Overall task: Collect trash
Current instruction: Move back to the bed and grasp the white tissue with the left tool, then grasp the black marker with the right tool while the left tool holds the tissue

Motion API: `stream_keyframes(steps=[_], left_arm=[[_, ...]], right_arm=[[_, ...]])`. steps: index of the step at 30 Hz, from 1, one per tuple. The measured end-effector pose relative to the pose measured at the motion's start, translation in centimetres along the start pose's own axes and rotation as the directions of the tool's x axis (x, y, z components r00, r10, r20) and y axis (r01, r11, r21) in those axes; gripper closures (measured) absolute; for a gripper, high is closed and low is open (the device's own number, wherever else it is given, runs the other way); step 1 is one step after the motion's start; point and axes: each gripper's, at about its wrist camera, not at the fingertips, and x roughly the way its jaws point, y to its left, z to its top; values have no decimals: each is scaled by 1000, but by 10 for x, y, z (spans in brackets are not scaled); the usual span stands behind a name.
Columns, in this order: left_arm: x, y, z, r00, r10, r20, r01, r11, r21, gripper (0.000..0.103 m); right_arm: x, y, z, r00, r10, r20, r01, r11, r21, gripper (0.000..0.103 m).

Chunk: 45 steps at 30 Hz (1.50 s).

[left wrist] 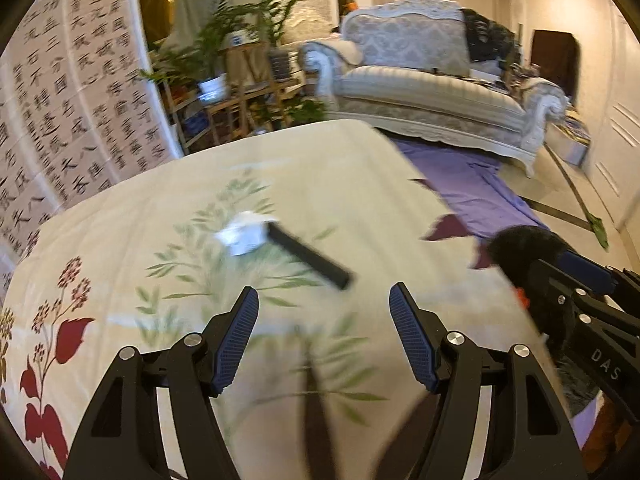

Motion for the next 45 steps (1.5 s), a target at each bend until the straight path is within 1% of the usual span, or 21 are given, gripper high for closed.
stream_keyframes(steps=[5,9,14,21,27,28,31,33,35,37,39,45], left_arm=[[11,28,2,999,41,-17,-42,998,-43,37],[22,46,7,998,50,-31,-52,997,-62,37],[36,55,13,998,49,-44,-51,997,-58,37],[54,61,26,997,49,-55,-51,997,-49,37],[62,62,34,998,34,-54,-36,998,-43,37],[63,62,35,998,32,-51,-34,999,-40,38],[65,61,35,998,22,-52,-23,999,-27,50],[66,61,35,998,13,-58,-14,1000,-19,63],[68,62,36,998,3,-69,-4,1000,-15,69],[68,61,35,998,2,-68,-2,1000,-12,70],[66,61,35,998,-1,-66,0,1000,-8,74],[63,63,36,998,-3,-60,2,1000,-8,76]], right_arm=[[15,30,12,999,48,-15,-48,998,-41,58],[25,46,19,997,65,-28,-67,995,-68,58],[41,60,29,996,76,-43,-80,993,-86,58],[58,69,41,995,81,-61,-87,992,-93,58],[65,73,45,994,86,-72,-93,991,-94,58],[66,74,45,994,86,-72,-92,991,-96,58],[67,75,46,994,86,-74,-93,991,-100,58],[68,77,46,993,86,-78,-94,990,-103,58],[69,79,45,993,86,-78,-94,990,-107,58],[68,80,45,993,86,-78,-94,989,-110,58],[68,80,45,993,86,-80,-95,989,-112,58],[67,83,44,993,85,-82,-94,988,-120,58]])
